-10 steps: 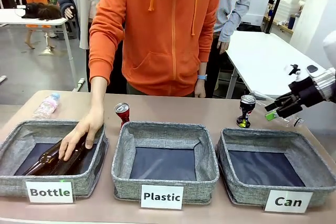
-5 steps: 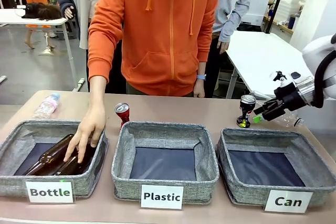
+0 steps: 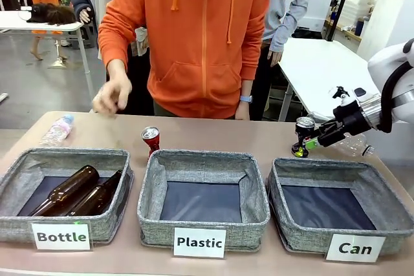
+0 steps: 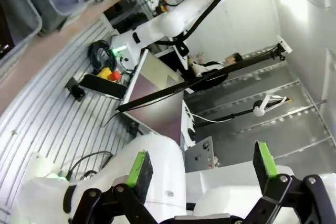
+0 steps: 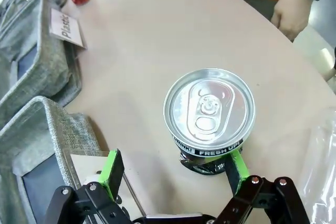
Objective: Sort the can waste into the basket.
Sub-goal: Pick up the can waste from the table and place it in the right Fabric basket.
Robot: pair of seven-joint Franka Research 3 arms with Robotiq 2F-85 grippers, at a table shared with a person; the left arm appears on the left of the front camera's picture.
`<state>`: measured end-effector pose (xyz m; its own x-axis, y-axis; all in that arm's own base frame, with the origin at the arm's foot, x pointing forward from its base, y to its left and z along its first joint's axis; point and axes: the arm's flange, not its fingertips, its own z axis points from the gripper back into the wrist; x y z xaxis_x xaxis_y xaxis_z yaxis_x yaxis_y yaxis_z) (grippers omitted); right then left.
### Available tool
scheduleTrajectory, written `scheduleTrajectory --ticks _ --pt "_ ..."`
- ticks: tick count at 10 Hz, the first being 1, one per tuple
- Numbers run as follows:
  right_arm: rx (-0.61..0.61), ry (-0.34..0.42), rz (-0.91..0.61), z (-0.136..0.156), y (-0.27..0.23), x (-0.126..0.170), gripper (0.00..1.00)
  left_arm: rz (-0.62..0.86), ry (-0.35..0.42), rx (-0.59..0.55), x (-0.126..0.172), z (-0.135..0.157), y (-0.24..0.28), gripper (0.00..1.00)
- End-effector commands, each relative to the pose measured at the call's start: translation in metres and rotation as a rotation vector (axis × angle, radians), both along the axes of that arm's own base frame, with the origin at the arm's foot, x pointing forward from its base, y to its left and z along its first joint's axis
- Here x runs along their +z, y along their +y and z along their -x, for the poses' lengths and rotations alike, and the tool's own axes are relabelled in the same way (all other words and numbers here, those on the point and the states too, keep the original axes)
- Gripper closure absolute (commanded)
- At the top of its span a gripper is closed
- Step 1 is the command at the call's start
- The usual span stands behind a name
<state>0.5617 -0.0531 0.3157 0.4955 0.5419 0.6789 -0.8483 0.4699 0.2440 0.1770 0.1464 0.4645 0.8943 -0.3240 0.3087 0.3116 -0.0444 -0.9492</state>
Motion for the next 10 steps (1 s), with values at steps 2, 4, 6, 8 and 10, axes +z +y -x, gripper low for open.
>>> scheduleTrajectory --ticks 2,4,6,8,10 --pt "-0.013 -0.057 -0.026 -0.007 0.006 -0.007 0.00 0.048 0.081 -0.125 -0.033 -0.028 -0.027 0.00" --pt "-0.032 -0.057 -0.036 -0.010 0.003 -0.012 0.00 -0.035 0.111 -0.095 -0.060 -0.035 -0.043 0.00" --pt "-0.044 -0.058 -0.038 -0.009 -0.003 -0.013 0.00 0.039 0.100 -0.109 -0.038 -0.027 -0.037 0.00" --pt "-0.060 -0.081 -0.027 -0.007 -0.004 -0.013 0.00 0.039 0.100 -0.109 -0.038 -0.027 -0.037 0.00" --pt "-0.068 -0.120 -0.038 -0.013 -0.002 -0.019 0.00 0.039 0.100 -0.109 -0.038 -0.027 -0.037 0.00"
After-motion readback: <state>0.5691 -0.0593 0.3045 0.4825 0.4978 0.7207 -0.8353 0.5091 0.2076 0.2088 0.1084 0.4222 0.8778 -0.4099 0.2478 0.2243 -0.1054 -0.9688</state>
